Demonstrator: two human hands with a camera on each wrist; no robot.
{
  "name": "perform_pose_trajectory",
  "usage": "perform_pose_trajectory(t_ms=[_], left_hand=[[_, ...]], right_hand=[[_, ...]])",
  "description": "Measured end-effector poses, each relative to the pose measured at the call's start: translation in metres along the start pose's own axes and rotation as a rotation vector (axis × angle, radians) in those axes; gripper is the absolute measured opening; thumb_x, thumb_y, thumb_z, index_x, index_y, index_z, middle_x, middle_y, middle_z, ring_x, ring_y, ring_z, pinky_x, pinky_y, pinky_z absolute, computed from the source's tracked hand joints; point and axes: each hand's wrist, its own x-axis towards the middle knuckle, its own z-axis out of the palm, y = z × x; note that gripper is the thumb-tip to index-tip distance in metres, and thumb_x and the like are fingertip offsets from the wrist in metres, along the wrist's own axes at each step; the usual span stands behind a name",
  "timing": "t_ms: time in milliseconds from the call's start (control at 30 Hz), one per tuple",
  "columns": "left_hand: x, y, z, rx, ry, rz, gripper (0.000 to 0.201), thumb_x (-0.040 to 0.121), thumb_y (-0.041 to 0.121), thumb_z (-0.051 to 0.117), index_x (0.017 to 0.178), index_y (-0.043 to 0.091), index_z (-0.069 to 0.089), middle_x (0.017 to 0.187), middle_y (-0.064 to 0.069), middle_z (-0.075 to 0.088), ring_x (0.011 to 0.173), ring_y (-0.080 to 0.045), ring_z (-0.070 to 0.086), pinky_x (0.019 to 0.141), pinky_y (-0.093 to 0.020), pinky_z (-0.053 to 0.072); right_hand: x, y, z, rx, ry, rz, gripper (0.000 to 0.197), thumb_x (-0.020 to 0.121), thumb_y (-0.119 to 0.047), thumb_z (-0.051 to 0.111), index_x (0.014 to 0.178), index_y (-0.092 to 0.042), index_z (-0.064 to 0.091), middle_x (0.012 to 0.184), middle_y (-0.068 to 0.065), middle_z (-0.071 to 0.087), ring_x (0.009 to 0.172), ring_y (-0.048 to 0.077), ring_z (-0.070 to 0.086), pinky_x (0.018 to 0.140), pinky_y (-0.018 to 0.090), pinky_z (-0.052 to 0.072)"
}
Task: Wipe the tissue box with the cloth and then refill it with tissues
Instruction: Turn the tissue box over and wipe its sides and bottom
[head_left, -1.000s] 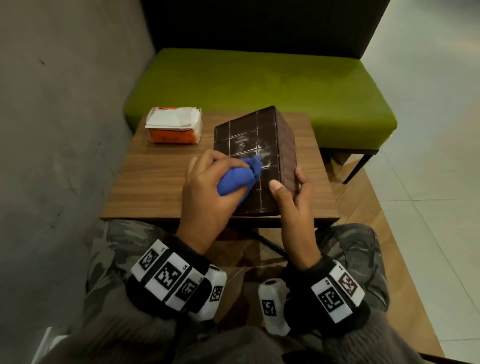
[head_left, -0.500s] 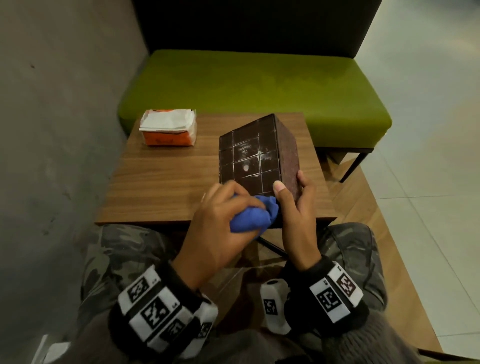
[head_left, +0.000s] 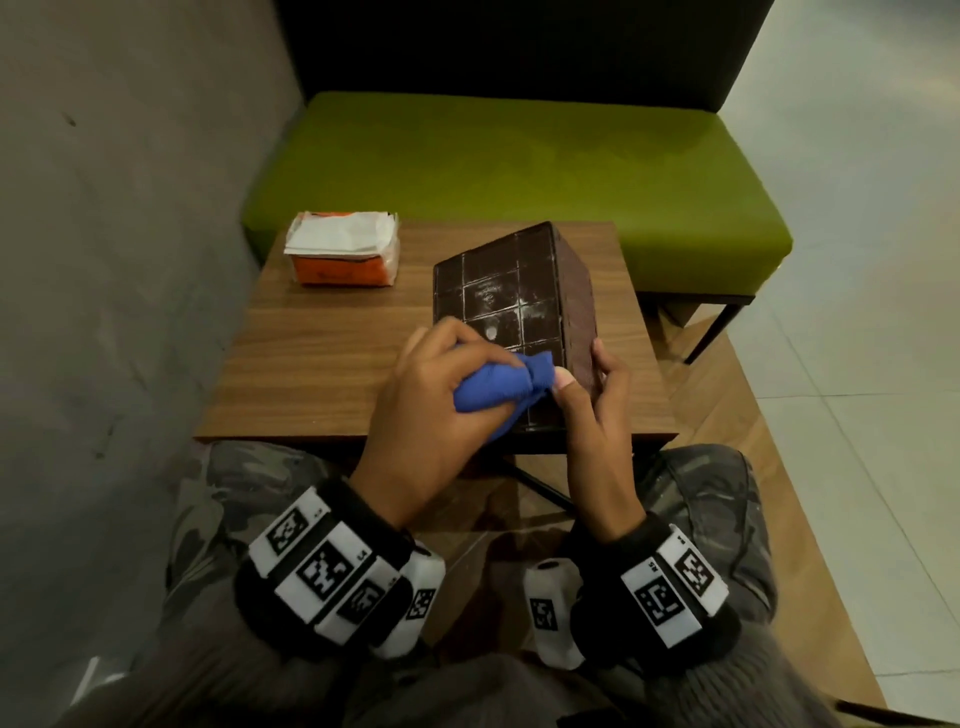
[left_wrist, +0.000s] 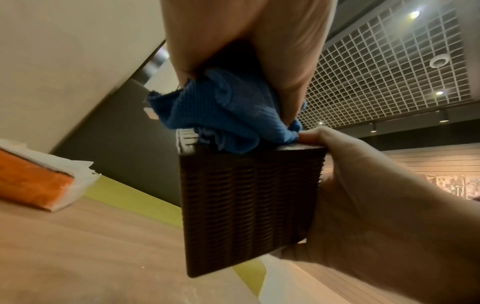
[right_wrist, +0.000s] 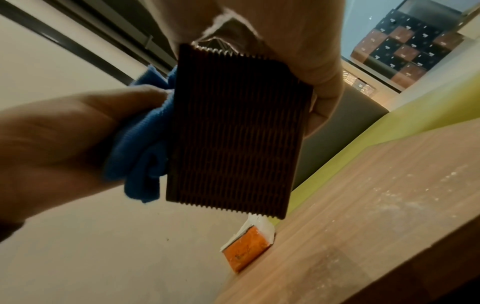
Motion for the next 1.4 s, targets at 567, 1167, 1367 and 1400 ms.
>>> perform_pose_trajectory(t_ms=[567, 1167, 1367, 1400], left_hand=[[-0.004, -0.009, 0.003, 0.144, 0.160, 0.016, 0.025, 0.077, 0.033, 0.062, 0.095, 0.018, 0.069, 0.095, 0.000, 0.056, 0.092, -0.019, 0.048, 0.076, -0.022, 0.039], [-0.001, -0.028, -0.019, 0.168, -0.033, 0.022, 0.035, 0.068, 0.044, 0.058, 0.092, 0.021, 0.069, 0.092, 0.008, 0.053, 0.090, -0.014, 0.046, 0.070, -0.021, 0.038], [-0.007, -0.039, -0.022, 0.150, 0.009, -0.046, 0.034, 0.066, 0.043, 0.058, 0.090, 0.021, 0.069, 0.090, 0.009, 0.053, 0.088, -0.016, 0.047, 0.070, -0.021, 0.037], [-0.004, -0.033, -0.018, 0.116, 0.024, -0.038, 0.032, 0.067, 0.041, 0.059, 0.090, 0.021, 0.069, 0.091, 0.008, 0.053, 0.089, -0.016, 0.048, 0.071, -0.021, 0.038]], right_hand=[[-0.004, 0.001, 0.010, -0.075, -0.028, -0.055, 0.082, 0.070, -0.067, 0.055, 0.139, -0.031, 0.030, 0.142, 0.000, 0.040, 0.133, 0.015, 0.041, 0.111, 0.044, 0.038], [0.000, 0.006, -0.004, -0.042, -0.048, -0.053, 0.078, 0.067, -0.069, 0.065, 0.134, -0.040, 0.036, 0.139, -0.002, 0.046, 0.129, 0.018, 0.048, 0.105, 0.048, 0.044], [0.000, 0.010, 0.002, -0.098, -0.075, -0.056, 0.083, 0.065, -0.074, 0.061, 0.134, -0.037, 0.033, 0.137, -0.003, 0.043, 0.129, 0.015, 0.045, 0.106, 0.044, 0.043], [-0.001, 0.010, 0.005, -0.126, -0.084, -0.057, 0.081, 0.067, -0.071, 0.059, 0.135, -0.034, 0.033, 0.136, -0.002, 0.042, 0.128, 0.015, 0.044, 0.106, 0.043, 0.043]])
